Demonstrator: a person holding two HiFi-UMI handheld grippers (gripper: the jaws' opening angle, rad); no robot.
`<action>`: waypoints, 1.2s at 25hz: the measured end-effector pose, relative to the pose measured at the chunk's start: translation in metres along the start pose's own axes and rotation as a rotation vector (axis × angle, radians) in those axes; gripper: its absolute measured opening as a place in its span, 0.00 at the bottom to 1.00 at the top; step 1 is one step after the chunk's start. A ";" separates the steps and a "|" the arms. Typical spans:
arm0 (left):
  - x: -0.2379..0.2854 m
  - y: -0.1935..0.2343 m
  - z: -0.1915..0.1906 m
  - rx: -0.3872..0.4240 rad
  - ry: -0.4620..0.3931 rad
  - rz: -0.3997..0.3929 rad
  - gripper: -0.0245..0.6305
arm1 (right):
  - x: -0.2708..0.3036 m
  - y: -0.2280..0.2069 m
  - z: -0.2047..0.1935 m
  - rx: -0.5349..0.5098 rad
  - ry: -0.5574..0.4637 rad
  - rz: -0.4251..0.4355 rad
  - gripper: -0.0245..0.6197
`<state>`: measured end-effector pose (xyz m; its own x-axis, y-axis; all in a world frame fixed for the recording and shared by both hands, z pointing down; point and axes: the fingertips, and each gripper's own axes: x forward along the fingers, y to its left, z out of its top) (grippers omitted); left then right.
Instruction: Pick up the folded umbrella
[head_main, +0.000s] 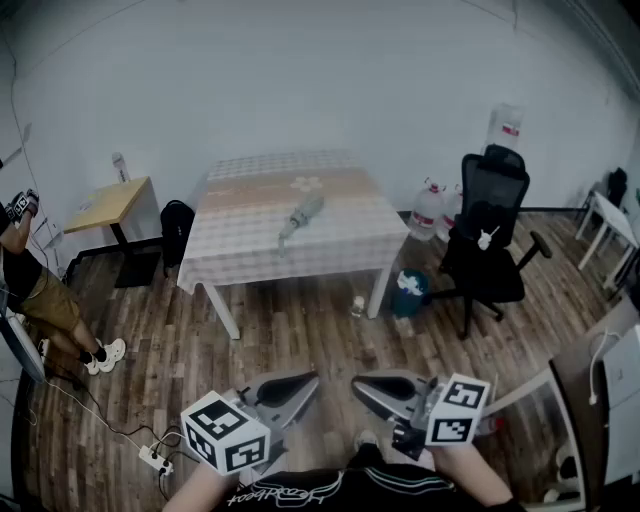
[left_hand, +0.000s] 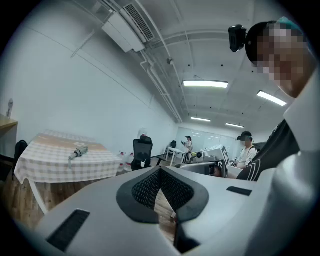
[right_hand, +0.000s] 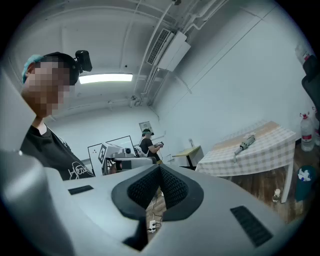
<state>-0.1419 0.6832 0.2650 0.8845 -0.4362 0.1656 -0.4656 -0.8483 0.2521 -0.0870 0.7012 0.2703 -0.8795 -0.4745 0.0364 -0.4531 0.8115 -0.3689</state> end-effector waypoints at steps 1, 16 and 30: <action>0.001 -0.002 -0.001 0.003 0.000 -0.001 0.03 | -0.001 0.000 -0.001 0.000 0.000 -0.001 0.05; 0.037 0.001 0.000 -0.015 0.007 0.004 0.03 | -0.015 -0.034 0.003 0.025 0.001 0.001 0.05; 0.151 0.056 0.028 -0.058 0.005 0.061 0.03 | -0.034 -0.152 0.051 0.034 0.004 0.055 0.05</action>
<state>-0.0339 0.5618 0.2777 0.8542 -0.4851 0.1871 -0.5199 -0.8012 0.2963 0.0197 0.5764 0.2774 -0.9033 -0.4285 0.0191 -0.3994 0.8241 -0.4017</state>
